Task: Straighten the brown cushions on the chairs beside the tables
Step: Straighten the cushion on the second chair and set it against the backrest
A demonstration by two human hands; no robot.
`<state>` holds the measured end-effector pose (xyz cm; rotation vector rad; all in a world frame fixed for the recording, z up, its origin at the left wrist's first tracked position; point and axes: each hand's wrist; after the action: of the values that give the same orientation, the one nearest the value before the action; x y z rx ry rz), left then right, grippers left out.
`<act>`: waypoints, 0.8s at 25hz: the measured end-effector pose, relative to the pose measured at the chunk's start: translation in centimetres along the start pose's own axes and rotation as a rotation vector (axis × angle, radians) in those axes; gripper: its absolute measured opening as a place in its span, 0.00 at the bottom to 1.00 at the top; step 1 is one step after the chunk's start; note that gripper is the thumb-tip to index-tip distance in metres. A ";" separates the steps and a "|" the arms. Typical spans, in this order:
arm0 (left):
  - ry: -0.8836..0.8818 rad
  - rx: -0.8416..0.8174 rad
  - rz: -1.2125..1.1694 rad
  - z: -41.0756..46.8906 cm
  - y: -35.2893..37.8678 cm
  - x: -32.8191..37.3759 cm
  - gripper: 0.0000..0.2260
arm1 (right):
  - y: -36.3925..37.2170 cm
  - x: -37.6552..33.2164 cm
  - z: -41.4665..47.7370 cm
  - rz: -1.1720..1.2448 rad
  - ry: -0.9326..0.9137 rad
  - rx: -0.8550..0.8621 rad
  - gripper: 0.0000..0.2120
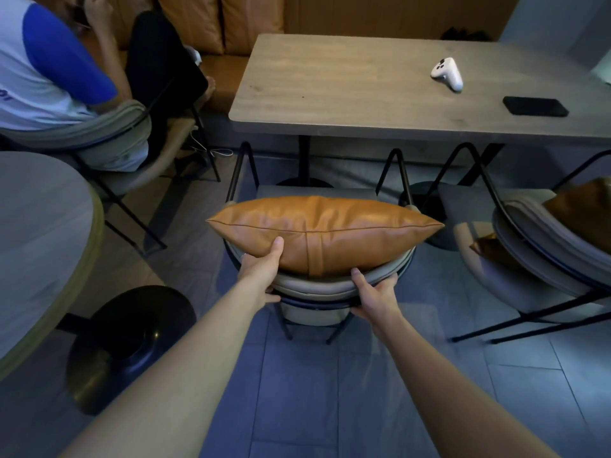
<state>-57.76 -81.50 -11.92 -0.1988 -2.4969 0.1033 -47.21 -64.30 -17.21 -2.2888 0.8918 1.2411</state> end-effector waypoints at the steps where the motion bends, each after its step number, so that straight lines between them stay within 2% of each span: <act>1: 0.002 0.005 -0.003 0.6 0.1 0.5 0.37 | 0.2 0.1 0.8 -0.021 -0.018 -0.021 0.60; 4: 0.012 0.048 -0.023 2.1 0.5 1.5 0.35 | 0.3 1.0 3.3 -0.059 -0.033 -0.039 0.64; 8: 0.009 0.058 -0.019 2.6 0.6 2.0 0.34 | 0.6 0.1 3.0 -0.010 0.039 -0.021 0.51; 9: 0.004 0.045 -0.030 2.5 0.4 2.0 0.35 | 0.5 0.1 3.0 0.010 0.029 -0.016 0.50; 11: 0.001 0.004 -0.048 2.1 -0.2 2.0 0.38 | 0.6 0.3 2.8 -0.009 -0.018 0.022 0.56; 13: -0.001 -0.037 -0.019 1.8 -0.9 1.9 0.41 | 0.9 -0.4 1.6 -0.196 -0.090 0.062 0.62; 14: -0.003 -0.055 0.008 1.7 -1.4 1.8 0.42 | 1.1 -0.6 0.9 -0.375 -0.146 0.104 0.59; 15: -0.006 -0.066 0.027 1.7 -1.8 1.8 0.44 | 1.2 -0.8 0.2 -0.591 -0.239 0.171 0.50; 17: 0.001 -0.064 0.030 1.9 -2.6 1.9 0.53 | 1.5 -0.7 -1.1 -1.016 -0.599 0.305 0.25; 18: 0.010 -0.061 0.020 2.1 -3.0 2.0 0.58 | 1.9 -0.3 -1.7 -1.162 -0.798 0.296 0.14; 19: 0.020 -0.060 0.007 2.4 -3.2 2.2 0.61 | 2.3 0.4 -2.1 -1.265 -0.922 0.230 0.12; 20: 0.028 -0.062 -0.011 2.6 -3.3 2.4 0.60 | 3.0 0.8 -2.5 -1.307 -0.955 0.103 0.13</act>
<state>-61.62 -84.44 -12.21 -0.2103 -2.4744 0.0185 -47.51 -68.23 -16.67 -1.2933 -0.7527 1.2358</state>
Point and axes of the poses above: each hand's wrist, its own z-axis towards the middle knuckle, its own y-axis out of the palm, x = y × z, and after that the axes turned 6 degrees about -y, right-handed
